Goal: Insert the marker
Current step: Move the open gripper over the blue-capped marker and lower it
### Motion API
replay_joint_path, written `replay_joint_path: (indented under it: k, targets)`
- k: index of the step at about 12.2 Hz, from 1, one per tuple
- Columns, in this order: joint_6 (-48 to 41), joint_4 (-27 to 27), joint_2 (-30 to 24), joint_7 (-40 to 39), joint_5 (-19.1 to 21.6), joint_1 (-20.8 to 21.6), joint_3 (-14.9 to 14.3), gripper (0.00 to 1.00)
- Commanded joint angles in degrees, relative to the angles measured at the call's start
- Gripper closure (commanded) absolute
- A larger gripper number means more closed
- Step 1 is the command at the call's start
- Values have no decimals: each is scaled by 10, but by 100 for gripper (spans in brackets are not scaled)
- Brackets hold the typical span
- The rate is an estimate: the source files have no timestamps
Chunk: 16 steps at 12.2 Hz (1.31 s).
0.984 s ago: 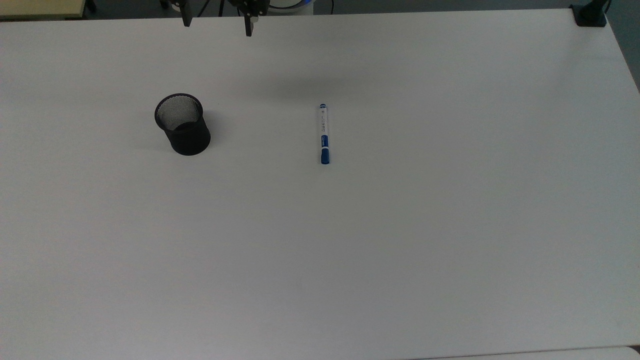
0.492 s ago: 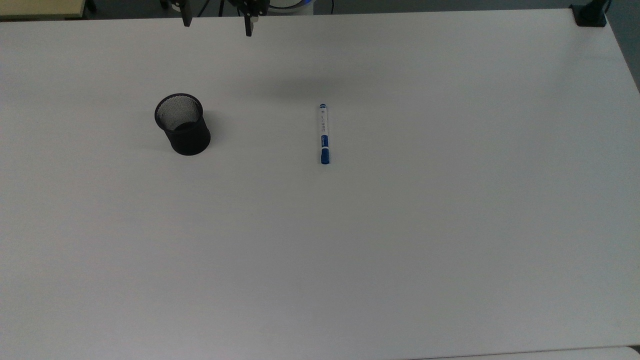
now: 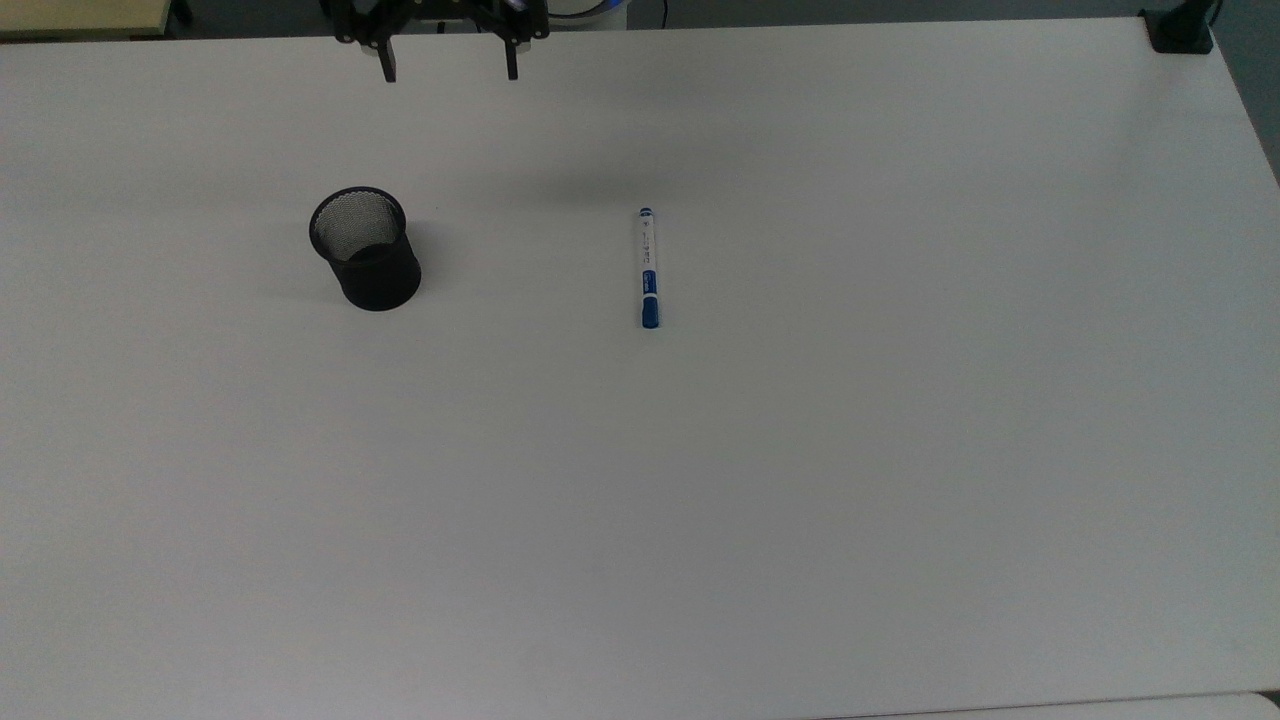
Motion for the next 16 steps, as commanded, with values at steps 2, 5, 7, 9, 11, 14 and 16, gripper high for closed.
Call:
replay_joint_path:
  k: [2, 5, 7, 9, 11, 14, 16]
  targets:
    - [31, -25, 55, 9, 5, 32, 3, 0]
    - [142, -78, 95, 136, 3, 68, 18, 0]
    - [180, -79, 133, 171, 2, 89, 18, 0]
    - [203, -79, 163, 189, 1, 97, 18, 0]
    - [224, -80, 182, 215, 2, 98, 18, 3]
    - [256, -80, 208, 244, 4, 105, 20, 17]
    - [260, -80, 212, 259, 6, 106, 25, 23]
